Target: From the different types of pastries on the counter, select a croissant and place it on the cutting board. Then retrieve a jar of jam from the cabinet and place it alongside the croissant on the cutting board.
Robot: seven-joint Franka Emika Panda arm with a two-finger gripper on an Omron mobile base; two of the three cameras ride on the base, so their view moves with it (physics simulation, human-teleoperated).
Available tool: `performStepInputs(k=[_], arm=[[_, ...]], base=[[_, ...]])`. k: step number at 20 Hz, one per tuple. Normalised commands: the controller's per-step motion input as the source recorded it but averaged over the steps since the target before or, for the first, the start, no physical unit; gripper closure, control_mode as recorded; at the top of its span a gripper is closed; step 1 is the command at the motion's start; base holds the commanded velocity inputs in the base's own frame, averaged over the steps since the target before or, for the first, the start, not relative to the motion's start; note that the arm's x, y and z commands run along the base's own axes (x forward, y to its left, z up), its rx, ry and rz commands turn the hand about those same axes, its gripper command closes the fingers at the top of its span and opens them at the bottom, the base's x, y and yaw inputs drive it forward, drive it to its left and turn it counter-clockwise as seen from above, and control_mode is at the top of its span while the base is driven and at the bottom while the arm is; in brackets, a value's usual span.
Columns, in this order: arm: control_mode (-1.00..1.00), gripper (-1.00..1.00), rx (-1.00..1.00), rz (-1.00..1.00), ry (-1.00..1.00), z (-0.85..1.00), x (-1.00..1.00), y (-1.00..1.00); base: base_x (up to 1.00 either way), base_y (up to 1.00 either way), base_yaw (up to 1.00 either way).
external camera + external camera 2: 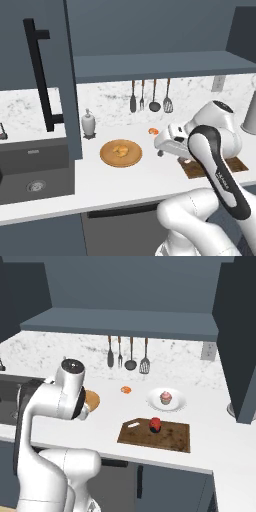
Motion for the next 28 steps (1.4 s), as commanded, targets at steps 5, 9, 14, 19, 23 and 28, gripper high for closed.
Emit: performStepInputs(k=[5,9,14,19,23,28], arm=[[-1.0,-1.0,-0.14,0.19,-0.01,-0.12,0.24,-0.07],[-1.0,-1.0,-0.18,0.01,0.0,0.0,0.03,0.17],[-1.0,-1.0,-0.41,0.0,-0.05,0.0,0.0,0.63],[-1.0,-1.0,-0.16,0.02,-0.02,-0.01,0.06,0.19],[-1.0,-1.0,-0.12,0.1,0.0,-0.07,0.84,-0.08],[-1.0,-1.0,-0.09,0.09,0.04,-0.4,0.88,-0.19]], base=[[0.0,0.0,0.0],[0.0,0.0,0.0],[0.0,0.0,0.0],[0.0,0.0,0.0],[0.0,0.0,0.0],[0.0,0.0,0.0]])
